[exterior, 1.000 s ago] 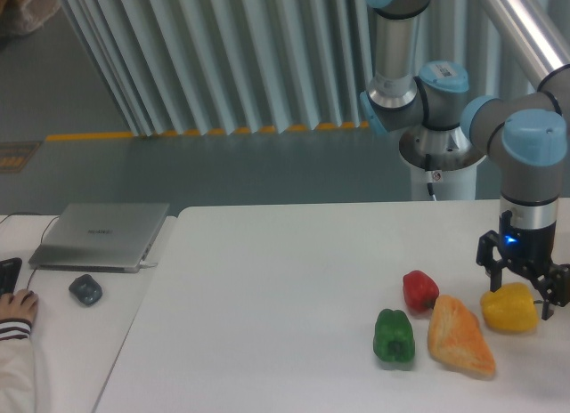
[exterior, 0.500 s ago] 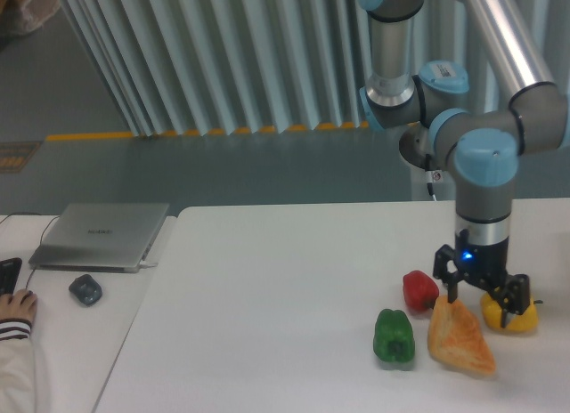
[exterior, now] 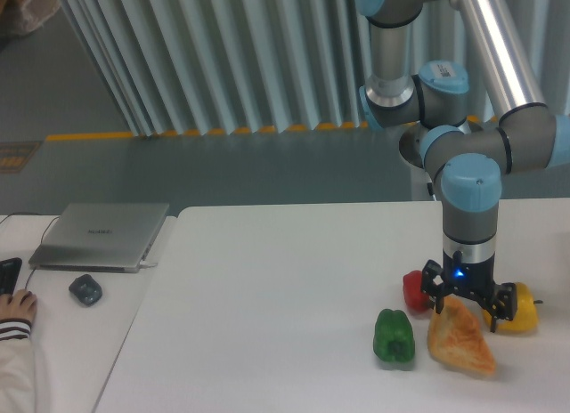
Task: Place the triangular bread in the basket
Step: 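Lower the open gripper onto the bread and close on it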
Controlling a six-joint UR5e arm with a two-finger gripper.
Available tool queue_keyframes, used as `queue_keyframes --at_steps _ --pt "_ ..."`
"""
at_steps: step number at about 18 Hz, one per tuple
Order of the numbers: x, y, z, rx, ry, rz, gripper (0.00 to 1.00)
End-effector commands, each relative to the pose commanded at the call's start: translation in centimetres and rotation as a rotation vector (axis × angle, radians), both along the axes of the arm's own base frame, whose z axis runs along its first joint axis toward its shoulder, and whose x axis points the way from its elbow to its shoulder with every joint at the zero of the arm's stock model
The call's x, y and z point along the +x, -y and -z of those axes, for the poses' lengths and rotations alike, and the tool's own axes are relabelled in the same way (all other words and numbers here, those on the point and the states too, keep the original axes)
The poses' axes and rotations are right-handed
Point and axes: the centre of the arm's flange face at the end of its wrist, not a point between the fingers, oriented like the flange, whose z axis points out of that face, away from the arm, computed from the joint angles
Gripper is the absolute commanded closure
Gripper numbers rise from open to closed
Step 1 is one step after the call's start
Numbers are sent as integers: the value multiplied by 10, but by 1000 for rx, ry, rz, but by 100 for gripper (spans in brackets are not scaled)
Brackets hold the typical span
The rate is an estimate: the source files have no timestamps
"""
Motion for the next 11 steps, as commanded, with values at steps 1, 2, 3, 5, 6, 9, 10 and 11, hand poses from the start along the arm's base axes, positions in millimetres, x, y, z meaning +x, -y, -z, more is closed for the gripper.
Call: queue_keyframes --at_steps 1,2,3,5,6,9,10,11 --pt "0 0 1 -2 2 0 0" --pt "-1 0 3 -6 2 0 0" --pt "-1 -1 4 -9 2 0 0" --pt "-1 -1 7 -11 9 0 10" --pt "-1 -1 7 -9 11 0 17" --pt "1 -1 7 -20 22 2 39" --pt "1 -1 7 -22 24 2 44" --pt "1 -1 9 -24 28 2 50"
